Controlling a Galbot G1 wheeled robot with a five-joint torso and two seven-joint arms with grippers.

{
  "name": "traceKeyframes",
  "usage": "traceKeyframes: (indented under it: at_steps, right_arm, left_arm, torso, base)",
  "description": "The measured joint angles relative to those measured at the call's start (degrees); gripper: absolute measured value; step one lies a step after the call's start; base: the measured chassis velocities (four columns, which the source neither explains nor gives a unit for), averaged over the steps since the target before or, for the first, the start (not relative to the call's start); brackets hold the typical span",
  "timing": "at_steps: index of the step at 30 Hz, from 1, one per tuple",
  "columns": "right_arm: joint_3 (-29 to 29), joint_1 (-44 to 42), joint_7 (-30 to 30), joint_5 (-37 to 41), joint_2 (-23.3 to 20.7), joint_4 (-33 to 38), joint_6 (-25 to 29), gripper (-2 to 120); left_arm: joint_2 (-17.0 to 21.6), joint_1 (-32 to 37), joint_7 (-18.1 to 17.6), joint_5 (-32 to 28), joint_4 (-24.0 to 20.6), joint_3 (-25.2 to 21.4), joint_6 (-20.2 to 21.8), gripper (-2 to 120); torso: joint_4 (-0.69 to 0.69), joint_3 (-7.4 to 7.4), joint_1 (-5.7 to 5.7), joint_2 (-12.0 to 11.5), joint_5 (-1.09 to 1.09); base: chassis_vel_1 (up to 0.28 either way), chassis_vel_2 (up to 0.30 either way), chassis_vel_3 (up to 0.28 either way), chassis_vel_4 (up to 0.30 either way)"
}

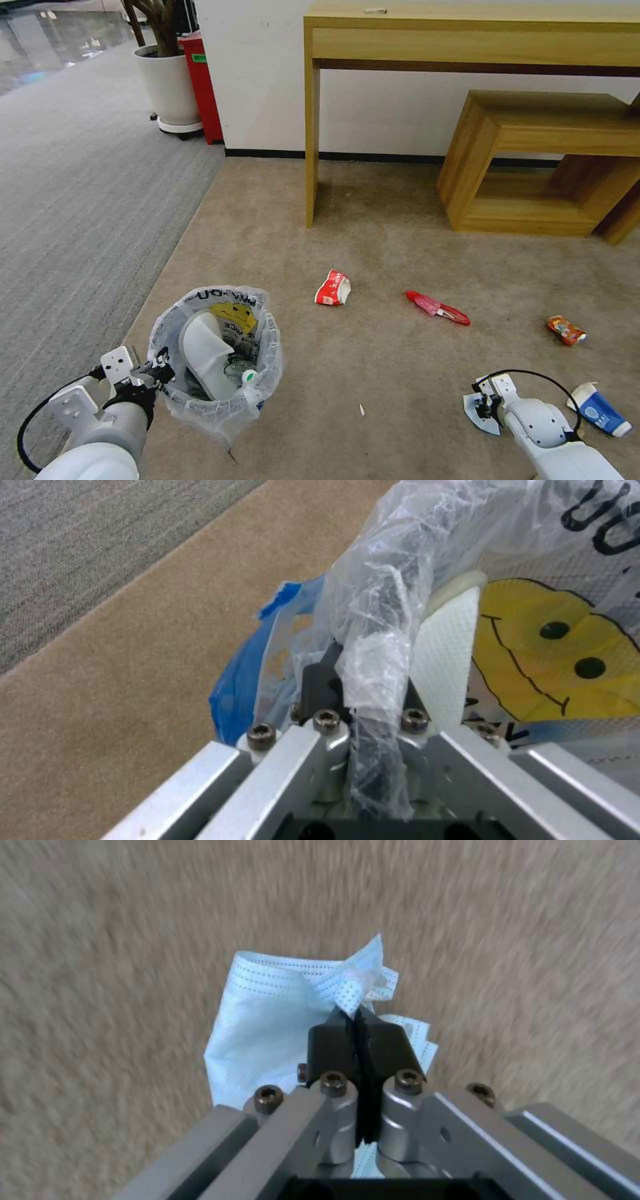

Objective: Pick up the trash bin and place the garbage on the floor into it.

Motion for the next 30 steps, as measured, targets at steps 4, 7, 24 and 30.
traceKeyframes:
  at_steps: [4, 7, 24, 30]
  right_arm:
    - [0.41, -2.04, 0.7, 3.27, -0.42, 4.35, 5.65, 0]
    - [0.91, -3.23, -0.88, 8.82, -0.8, 9.03, 12.81, 0]
    - [-6.71, 8.1, -47.11, 42.97, 4.51, 23.65, 46.24, 0]
    - [-15.71, 13.42, -47.84, 41.02, 9.32, 16.51, 46.1, 0]
  left_arm:
    - [-0.01, -0.04, 0.0, -0.12, 0.06, 0.07, -0.07, 1]
    - [-0.1, -0.12, 0.01, -0.23, 0.45, 0.34, -0.13, 1]
    - [-2.28, -0.45, 0.68, 2.02, 3.5, 5.96, -0.7, 1]
    - [-2.38, -0.78, 1.08, 2.77, 4.42, 6.77, -0.8, 1]
  torso:
    - [-0.01, 0.0, 0.0, 0.0, 0.01]
    - [-0.02, 0.0, 0.0, 0.0, 0.0]
    - [0.01, -0.01, 0.0, 0.0, -0.02]
    - [0.0, 0.0, 0.0, 0.0, 0.0]
  base:
    - [0.0, 0.0, 0.0, 0.0]
    - [0.0, 0.0, 0.0, 0.0]
    - [0.0, 0.0, 0.0, 0.0]
    - [0.0, 0.0, 0.0, 0.0]
